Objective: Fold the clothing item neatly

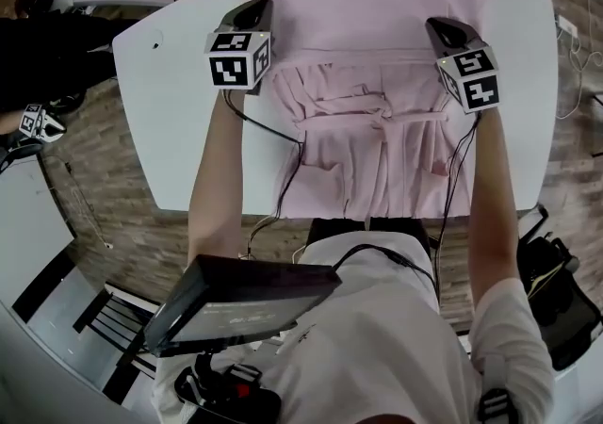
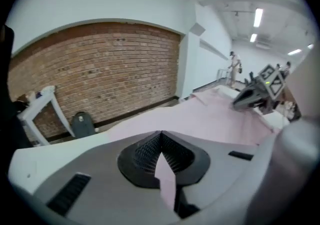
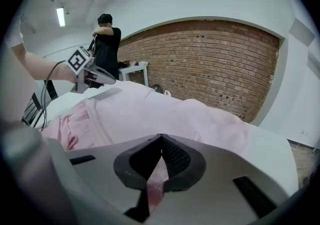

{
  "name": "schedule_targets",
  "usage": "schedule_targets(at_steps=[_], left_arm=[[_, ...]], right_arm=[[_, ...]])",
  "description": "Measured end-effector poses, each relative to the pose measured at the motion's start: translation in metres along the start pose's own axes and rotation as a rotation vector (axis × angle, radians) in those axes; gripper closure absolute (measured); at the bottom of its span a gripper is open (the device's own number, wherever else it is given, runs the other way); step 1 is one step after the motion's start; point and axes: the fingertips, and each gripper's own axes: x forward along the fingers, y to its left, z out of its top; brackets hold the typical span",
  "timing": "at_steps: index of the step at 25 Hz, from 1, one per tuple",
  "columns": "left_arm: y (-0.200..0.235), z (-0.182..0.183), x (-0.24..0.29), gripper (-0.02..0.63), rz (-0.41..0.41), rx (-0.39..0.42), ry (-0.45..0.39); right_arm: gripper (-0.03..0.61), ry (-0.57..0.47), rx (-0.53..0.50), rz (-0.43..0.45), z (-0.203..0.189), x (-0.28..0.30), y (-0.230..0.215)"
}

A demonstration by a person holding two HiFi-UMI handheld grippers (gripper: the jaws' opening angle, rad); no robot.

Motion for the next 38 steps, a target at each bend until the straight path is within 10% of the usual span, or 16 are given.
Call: schedule_targets(at_steps=[3, 18, 38], left_arm=[[-0.058, -0.021, -0.006, 0.611, -0.136, 0.037, 0.054], [-0.067, -0.077, -0.011, 0.611, -0.076, 0.164, 0.161], [-0.090, -0.079, -0.052, 0.611, -0.130, 0.032, 0.120]], right_arm=[[0.576, 0.058, -0.026, -0.014, -0.013, 0.002, -0.005], [0.577, 0.066, -0.024, 0.023, -0.034, -0.013, 0.007], [0.575, 0.020, 0.039, 0.109, -0.046, -0.048, 0.027]])
